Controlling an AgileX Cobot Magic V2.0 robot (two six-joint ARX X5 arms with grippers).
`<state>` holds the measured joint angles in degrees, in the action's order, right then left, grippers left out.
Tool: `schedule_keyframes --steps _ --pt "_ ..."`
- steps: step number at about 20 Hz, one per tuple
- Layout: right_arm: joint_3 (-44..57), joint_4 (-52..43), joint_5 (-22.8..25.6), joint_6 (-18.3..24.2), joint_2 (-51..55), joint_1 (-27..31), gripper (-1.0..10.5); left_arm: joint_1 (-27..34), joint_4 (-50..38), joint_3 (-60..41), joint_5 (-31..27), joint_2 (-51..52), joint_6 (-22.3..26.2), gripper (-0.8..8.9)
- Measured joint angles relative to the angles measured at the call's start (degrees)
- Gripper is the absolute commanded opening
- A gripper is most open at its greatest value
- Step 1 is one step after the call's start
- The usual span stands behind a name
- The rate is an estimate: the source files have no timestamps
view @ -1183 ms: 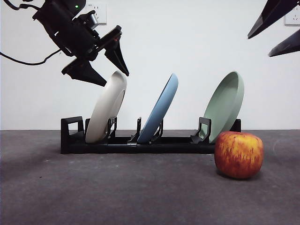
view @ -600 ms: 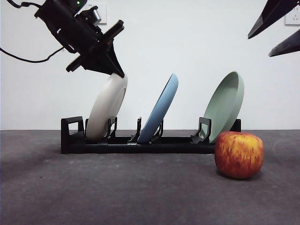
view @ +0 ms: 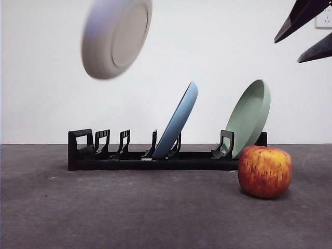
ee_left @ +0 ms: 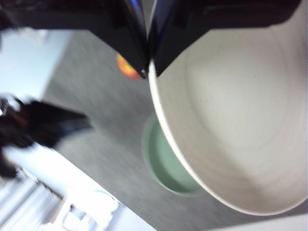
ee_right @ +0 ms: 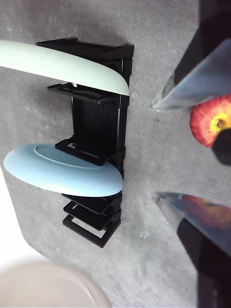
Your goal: Take the yellow plate from the plate rack,put the plate on the table,take the apple from the table,put the apple in the plate
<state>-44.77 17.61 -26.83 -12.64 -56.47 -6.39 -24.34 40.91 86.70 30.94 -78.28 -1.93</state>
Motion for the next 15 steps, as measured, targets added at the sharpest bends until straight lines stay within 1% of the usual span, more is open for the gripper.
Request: schedule_keyframes --steps 2,3,5,7,9,11,13,15 --pt "0.0 0.02 0.0 0.0 0.0 0.0 2.8 -3.63 7.67 0.0 -3.72 4.22 3.37 -0.09" --pt "0.0 0.02 0.0 0.0 0.0 0.0 2.8 -6.23 11.96 0.02 -7.82 5.68 4.94 -0.09" --pt "0.0 0.02 0.0 0.0 0.0 0.0 2.8 -11.87 18.73 0.11 -16.85 6.14 6.45 -0.09" --pt "0.0 0.17 0.0 0.0 0.0 0.0 2.8 -17.79 22.27 -0.63 -24.96 5.46 6.8 -0.09" --pt "0.0 0.85 0.0 0.0 0.0 0.0 2.8 -23.65 20.74 -3.34 -30.42 5.42 6.32 -0.09" --pt "0.0 1.25 0.0 0.0 0.0 0.0 2.8 -28.72 16.68 -7.76 -34.12 5.42 4.57 -0.09" --pt "0.0 1.29 0.0 0.0 0.0 0.0 2.8 -31.65 13.07 -12.61 -35.15 4.98 3.32 -0.09" --pt "0.0 1.29 0.0 0.0 0.0 0.0 2.8 -33.09 9.29 -16.96 -36.06 3.17 2.32 -0.09"
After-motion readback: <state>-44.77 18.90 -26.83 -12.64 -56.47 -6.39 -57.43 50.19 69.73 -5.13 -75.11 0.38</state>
